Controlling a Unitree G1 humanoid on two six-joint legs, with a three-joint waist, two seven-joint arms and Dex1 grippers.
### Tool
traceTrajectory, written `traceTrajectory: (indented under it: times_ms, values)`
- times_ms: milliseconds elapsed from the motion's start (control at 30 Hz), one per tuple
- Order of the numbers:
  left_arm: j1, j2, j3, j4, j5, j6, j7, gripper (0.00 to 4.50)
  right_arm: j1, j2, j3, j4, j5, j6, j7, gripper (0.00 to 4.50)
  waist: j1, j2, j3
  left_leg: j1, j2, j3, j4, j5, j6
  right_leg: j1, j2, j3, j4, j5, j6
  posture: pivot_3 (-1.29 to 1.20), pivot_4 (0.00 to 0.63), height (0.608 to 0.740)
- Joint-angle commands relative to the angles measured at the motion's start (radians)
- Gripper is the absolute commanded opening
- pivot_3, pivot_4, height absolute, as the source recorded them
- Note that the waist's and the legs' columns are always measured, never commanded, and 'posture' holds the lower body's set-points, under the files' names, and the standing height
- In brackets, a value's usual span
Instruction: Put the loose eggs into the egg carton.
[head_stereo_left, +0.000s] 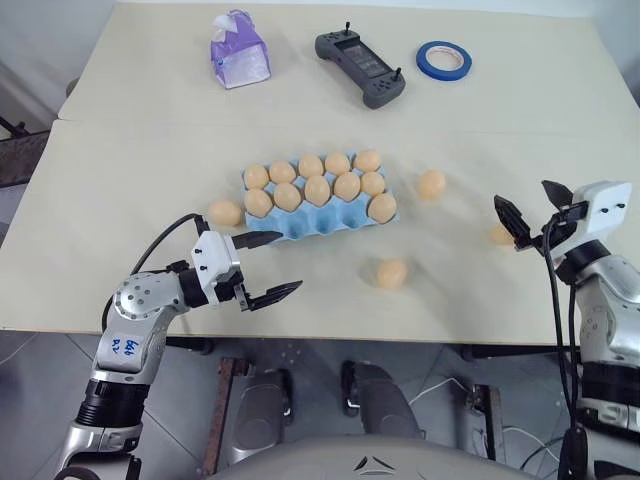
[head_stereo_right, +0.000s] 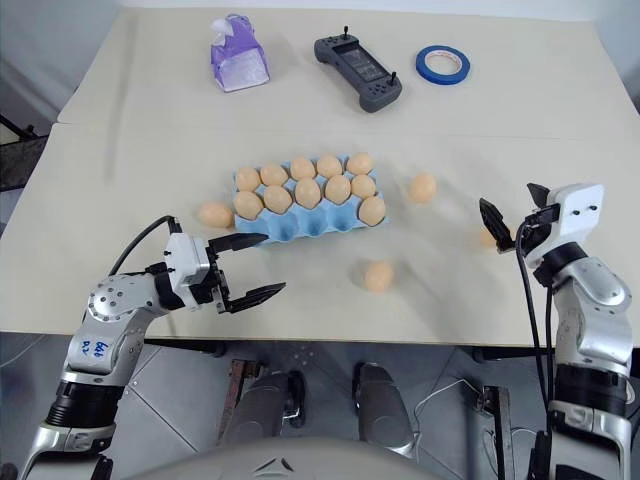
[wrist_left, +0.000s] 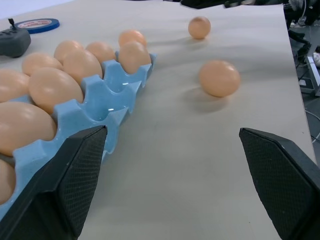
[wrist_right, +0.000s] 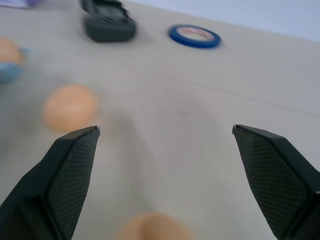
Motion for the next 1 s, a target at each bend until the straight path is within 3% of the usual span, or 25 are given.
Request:
traceTrajectory:
  times_ms: [33, 500, 600, 733, 1000]
  values:
    - [-0.011, 0.005, 0.020, -0.034, -0.007, -0.019, 0.010, 4.50, -0.044, -0.025, 0.015, 0.092, -0.022, -0.025, 0.036, 4.47, -0.001, 0.000, 0.000, -0.001, 0.000, 0.000, 0.000, 0.000, 0.000, -0.001, 0.000, 0.000, 0.000, 0.000, 0.000, 0.00, 0.150, 0.740]
    - [0.021, 0.004, 0.032, -0.067, -0.007, -0.009, 0.035, 4.50, -0.010, 0.036, 0.034, 0.109, -0.014, -0.036, 0.057, 4.47, -0.002, 0.000, 0.000, -0.001, 0.000, 0.000, 0.001, 0.000, 0.000, -0.001, 0.000, 0.000, 0.001, 0.000, 0.001, 0.00, 0.150, 0.740]
    - [0.015, 0.004, 0.030, -0.063, -0.008, -0.009, 0.034, 4.50, -0.013, 0.040, 0.035, 0.122, -0.017, -0.054, 0.060, 3.84, -0.002, 0.000, 0.000, -0.001, 0.000, 0.000, 0.000, 0.000, 0.000, -0.001, 0.000, 0.000, 0.000, 0.000, 0.001, 0.00, 0.150, 0.740]
    - [0.014, 0.005, 0.030, -0.062, -0.009, -0.009, 0.033, 4.50, -0.016, 0.042, 0.038, 0.135, -0.017, -0.068, 0.065, 2.49, -0.003, 0.000, 0.000, -0.001, 0.000, 0.000, 0.000, 0.000, 0.000, -0.001, 0.000, 0.000, 0.000, 0.000, 0.001, 0.00, 0.150, 0.740]
    - [0.016, 0.003, 0.029, -0.067, -0.009, -0.005, 0.041, 4.50, -0.018, 0.049, 0.062, 0.182, -0.038, -0.107, 0.084, 2.49, -0.003, 0.000, 0.000, -0.001, 0.000, 0.000, 0.001, 0.000, 0.000, 0.000, 0.000, 0.000, 0.000, 0.000, 0.001, 0.00, 0.150, 0.740]
